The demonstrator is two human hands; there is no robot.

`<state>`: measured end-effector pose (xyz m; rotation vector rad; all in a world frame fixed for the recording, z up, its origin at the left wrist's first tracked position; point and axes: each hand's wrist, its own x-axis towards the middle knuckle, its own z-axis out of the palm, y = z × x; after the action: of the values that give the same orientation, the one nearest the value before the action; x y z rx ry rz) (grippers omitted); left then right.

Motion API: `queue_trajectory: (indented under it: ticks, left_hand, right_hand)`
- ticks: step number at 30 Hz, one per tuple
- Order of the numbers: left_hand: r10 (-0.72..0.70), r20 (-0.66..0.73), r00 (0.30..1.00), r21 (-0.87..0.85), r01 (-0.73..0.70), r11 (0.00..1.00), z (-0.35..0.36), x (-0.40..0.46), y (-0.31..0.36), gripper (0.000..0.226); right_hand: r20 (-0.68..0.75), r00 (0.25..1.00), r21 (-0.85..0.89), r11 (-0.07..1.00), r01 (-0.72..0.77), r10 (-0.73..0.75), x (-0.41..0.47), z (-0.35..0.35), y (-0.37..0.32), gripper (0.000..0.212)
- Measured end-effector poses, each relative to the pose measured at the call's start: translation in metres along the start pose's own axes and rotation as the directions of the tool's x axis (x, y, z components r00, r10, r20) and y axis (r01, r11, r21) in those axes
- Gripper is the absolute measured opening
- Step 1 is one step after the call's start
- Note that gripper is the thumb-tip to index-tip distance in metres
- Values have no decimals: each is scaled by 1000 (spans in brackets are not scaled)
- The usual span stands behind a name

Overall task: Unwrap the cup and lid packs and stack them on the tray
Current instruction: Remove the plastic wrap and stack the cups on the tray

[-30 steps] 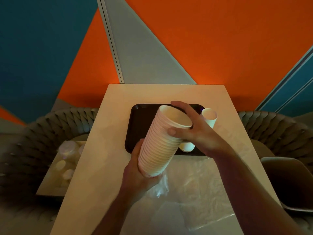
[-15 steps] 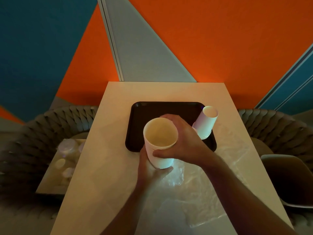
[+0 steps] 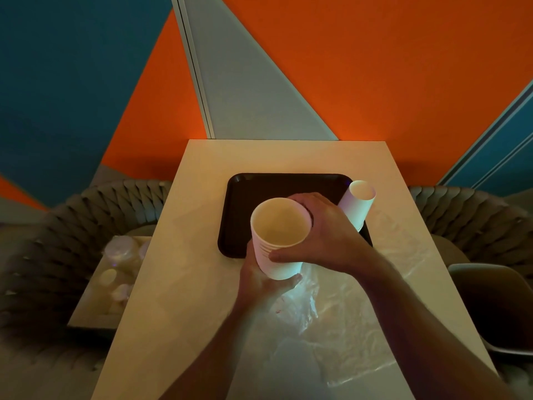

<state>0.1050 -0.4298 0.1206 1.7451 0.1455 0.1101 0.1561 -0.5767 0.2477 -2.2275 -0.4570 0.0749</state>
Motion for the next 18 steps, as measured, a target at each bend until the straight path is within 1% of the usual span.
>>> queue_trajectory:
  ticks: [2,5,6,8,10,13,14,16,18]
  left_hand:
    - [17,-28,999,-1,-17,1000,1,-1,-4,101]
    - [33,-25,999,-32,-34,999,2,-1,-6,100]
    - [41,-20,999,-38,-41,998,2,-1,-4,100]
    - [53,-1,999,-44,-53,998,2,-1,0,102]
    - [65,14,998,-54,-64,997,2,0,1,104]
    - [38,23,999,-75,-36,997,1,-1,2,104]
    - [24,18,1000,-77,-23,997,1,-2,3,104]
    - [9,15,1000,-92,-8,996,1,-4,5,103]
    - [1,11,1000,-100,0,995,1,-5,5,102]
  right_hand:
    - [8,1000,10,1000,-4,4,0,-4,-2,87]
    - [27,998,71,996,-53,51,0,-5,-3,90]
    - [27,997,119,990,-71,68,0,-4,-4,92]
    - [2,997,275,958,-76,78,-1,-3,-7,93]
    - [-61,997,436,900,-21,53,-3,-3,-11,91]
    - [-213,976,577,812,88,45,-2,-13,-22,98]
    - [-267,963,600,788,136,37,-2,-19,-26,99]
    - [-346,938,616,755,223,5,-2,-29,-31,95]
    - [-385,923,615,748,252,6,-2,-35,-30,89]
